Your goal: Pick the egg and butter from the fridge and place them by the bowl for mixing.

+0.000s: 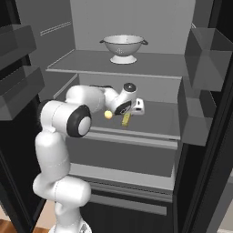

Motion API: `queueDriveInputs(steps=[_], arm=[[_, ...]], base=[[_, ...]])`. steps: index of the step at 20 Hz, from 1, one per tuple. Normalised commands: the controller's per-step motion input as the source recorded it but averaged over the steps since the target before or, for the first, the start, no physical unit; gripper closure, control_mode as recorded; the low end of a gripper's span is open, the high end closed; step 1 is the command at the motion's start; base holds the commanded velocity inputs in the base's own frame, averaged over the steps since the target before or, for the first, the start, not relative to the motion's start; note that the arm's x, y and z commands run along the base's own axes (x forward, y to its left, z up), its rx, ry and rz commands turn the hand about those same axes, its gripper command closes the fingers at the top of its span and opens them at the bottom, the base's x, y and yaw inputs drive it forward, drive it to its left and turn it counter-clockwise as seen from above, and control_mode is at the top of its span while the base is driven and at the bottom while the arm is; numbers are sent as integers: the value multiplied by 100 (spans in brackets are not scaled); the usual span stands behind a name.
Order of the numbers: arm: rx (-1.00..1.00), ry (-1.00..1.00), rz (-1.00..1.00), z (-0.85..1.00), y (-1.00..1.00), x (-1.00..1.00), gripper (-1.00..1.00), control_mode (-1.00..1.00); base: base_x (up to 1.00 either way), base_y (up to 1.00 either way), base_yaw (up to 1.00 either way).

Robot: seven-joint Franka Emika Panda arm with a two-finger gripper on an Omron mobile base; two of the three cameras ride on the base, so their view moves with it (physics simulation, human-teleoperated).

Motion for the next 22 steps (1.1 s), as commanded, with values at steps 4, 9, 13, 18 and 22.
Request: queueDriveInputs(steps=[4, 9, 13, 18, 22], arm=[[0, -3, 0, 4, 0, -2, 100, -100], [1, -11, 4, 41, 0, -79, 100, -100], [2, 0, 2, 74, -14, -100, 100, -100], [0, 1, 0, 71, -21, -100, 100, -100], [0, 3, 0, 84, -6, -100, 100, -100]], base=[[0, 0, 0], [0, 0, 0], [0, 0, 0], [0, 0, 0], [0, 0, 0]])
